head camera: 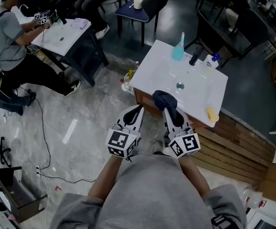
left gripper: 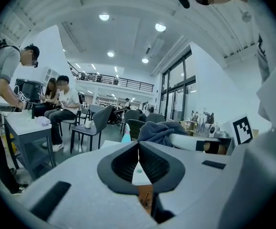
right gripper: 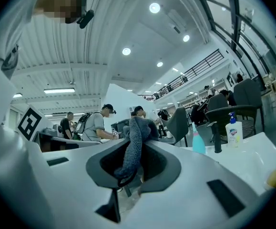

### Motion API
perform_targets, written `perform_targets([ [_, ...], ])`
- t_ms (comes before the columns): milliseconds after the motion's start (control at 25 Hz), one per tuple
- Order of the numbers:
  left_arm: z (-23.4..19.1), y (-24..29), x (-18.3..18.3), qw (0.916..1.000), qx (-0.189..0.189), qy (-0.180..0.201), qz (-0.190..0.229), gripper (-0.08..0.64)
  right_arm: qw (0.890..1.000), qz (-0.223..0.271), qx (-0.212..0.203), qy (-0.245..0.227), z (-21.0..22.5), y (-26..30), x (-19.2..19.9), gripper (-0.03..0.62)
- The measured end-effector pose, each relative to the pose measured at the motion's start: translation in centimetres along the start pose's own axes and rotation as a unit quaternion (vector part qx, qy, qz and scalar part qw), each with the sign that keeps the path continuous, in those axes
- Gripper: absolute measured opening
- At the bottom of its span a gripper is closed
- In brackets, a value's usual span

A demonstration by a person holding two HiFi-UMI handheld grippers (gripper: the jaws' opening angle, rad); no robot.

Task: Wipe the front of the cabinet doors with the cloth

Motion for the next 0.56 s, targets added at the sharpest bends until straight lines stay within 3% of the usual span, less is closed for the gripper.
perform_targets([
  [560,-0.2,1.6,-1.1,0.9998,0.015,0.01,0.013,0.011,1.0,0.02,0.005,-0.004,1.1,0.7,-1.2,0.057],
])
Point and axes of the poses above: the fingertips, and each gripper's own axes: y forward along the fingers, z to its right, x out of its underside, the point moved 6 cm from there along -y, backward along the fingers, and after that the axes turned 10 degrees about x, right-handed, at the moved point
